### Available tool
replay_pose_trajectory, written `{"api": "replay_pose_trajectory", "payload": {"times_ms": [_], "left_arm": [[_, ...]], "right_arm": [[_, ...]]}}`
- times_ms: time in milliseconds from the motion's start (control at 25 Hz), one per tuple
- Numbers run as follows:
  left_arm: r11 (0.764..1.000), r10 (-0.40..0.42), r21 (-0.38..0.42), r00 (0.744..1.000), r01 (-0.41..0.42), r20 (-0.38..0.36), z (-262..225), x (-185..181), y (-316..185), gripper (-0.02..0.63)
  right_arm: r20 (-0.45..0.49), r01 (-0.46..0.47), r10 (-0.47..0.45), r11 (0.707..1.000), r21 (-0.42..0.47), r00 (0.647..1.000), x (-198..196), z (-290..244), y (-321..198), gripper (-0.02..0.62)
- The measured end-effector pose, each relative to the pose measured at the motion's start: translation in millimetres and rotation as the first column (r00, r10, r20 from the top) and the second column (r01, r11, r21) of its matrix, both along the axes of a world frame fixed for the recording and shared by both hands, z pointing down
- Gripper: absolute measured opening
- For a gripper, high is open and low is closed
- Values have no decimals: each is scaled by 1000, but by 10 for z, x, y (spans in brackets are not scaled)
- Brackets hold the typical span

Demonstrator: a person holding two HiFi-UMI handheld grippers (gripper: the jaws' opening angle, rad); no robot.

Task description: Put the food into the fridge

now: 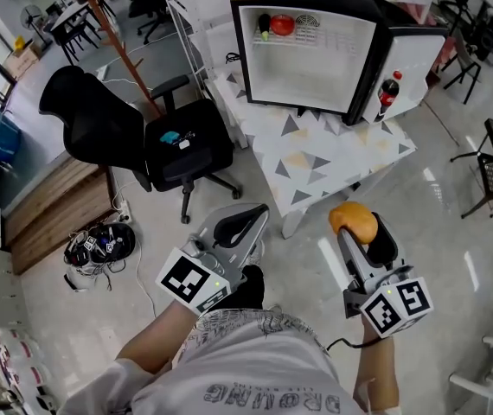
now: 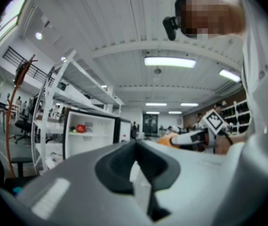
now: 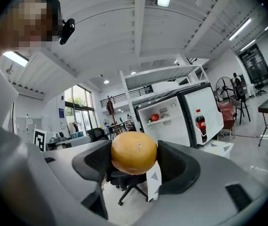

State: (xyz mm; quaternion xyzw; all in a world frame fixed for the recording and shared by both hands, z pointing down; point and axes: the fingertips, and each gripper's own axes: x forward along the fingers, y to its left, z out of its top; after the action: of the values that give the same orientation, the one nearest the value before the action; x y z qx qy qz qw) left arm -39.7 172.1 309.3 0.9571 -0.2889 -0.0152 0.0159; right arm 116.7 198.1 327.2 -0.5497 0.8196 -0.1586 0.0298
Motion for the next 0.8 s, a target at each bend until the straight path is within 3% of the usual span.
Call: {"api": "replay_pose_trajectory", "payload": {"times_ms": [800], "left_arm": [[996,65,-57,998,-65,-5,139,-44,-1754,6]], "right_arm": [[-6,-69,69,996,-52,998,-64,88,-1668,299]]}}
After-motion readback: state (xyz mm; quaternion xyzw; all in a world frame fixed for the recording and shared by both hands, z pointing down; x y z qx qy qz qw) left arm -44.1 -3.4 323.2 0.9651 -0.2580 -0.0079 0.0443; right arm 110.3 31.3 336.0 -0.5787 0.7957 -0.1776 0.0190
